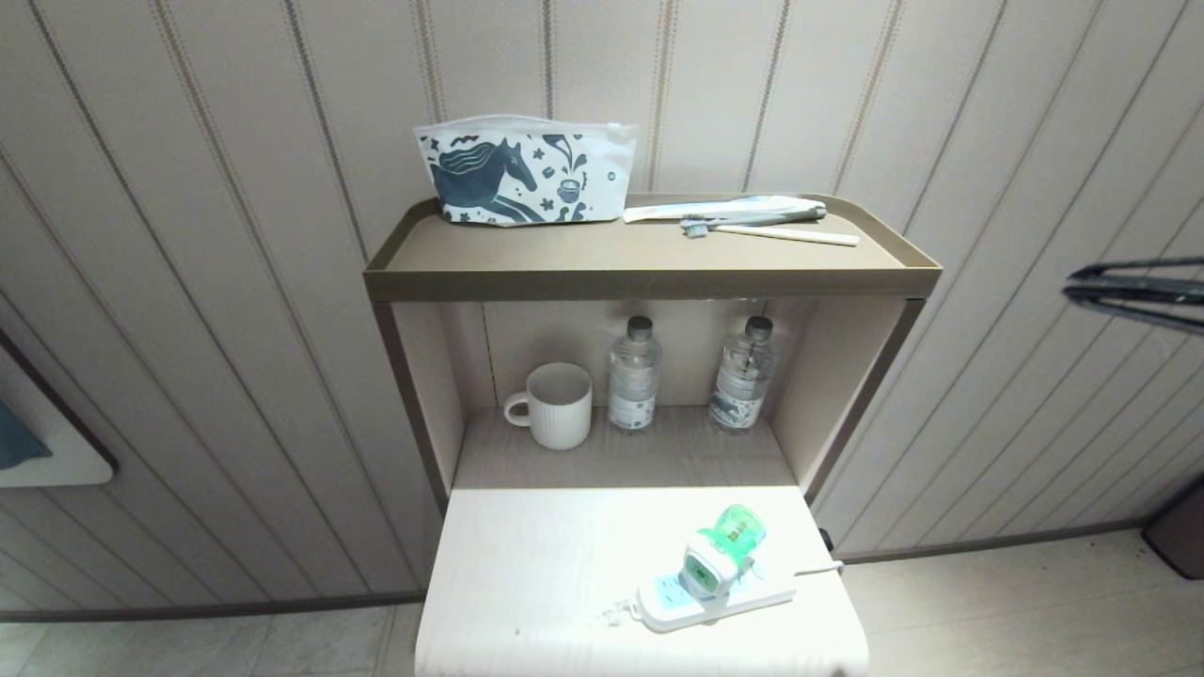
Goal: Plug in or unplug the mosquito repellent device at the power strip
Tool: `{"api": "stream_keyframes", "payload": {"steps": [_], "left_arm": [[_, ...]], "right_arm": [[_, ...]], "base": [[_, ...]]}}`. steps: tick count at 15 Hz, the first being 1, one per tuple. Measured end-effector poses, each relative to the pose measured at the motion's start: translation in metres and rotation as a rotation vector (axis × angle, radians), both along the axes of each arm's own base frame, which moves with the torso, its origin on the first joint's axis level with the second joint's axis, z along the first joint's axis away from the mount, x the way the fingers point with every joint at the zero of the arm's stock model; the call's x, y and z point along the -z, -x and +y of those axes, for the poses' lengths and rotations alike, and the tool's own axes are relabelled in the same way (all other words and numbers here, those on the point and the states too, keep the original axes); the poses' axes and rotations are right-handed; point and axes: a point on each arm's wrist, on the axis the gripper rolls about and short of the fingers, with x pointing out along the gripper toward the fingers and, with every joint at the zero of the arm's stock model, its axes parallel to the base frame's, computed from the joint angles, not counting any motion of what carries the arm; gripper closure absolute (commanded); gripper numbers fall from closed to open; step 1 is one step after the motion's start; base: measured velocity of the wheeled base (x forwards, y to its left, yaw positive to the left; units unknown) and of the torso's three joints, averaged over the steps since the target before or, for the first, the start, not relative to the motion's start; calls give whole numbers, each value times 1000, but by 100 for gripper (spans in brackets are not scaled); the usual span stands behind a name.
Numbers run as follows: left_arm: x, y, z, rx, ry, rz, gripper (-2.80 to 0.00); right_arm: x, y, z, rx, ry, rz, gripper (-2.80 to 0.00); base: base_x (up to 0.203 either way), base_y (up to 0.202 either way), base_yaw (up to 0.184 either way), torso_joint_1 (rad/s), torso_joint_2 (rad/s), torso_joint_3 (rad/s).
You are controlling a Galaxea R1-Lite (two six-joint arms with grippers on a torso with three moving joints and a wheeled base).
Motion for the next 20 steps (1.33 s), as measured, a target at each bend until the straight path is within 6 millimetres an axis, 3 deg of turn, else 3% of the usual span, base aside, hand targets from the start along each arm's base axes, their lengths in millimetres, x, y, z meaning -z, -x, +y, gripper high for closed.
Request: {"api": "stream_keyframes", "payload": {"steps": [6,9,14,20], "left_arm": [[0,0,0,0,0,0,0],[0,0,0,0,0,0,0],[0,0,0,0,0,0,0],[0,0,0,0,0,0,0]], "right_arm": [[-41,37,-25,83,-498,-12,0],[-39,41,-27,97,-800,128,0],[-8,47,-31,130,-1114,304,0],[75,41,-34,354,-1359,319,0]], "base": [[0,0,0,0,0,0],[0,0,0,0,0,0],[0,0,0,0,0,0],[0,0,0,0,0,0]]}}
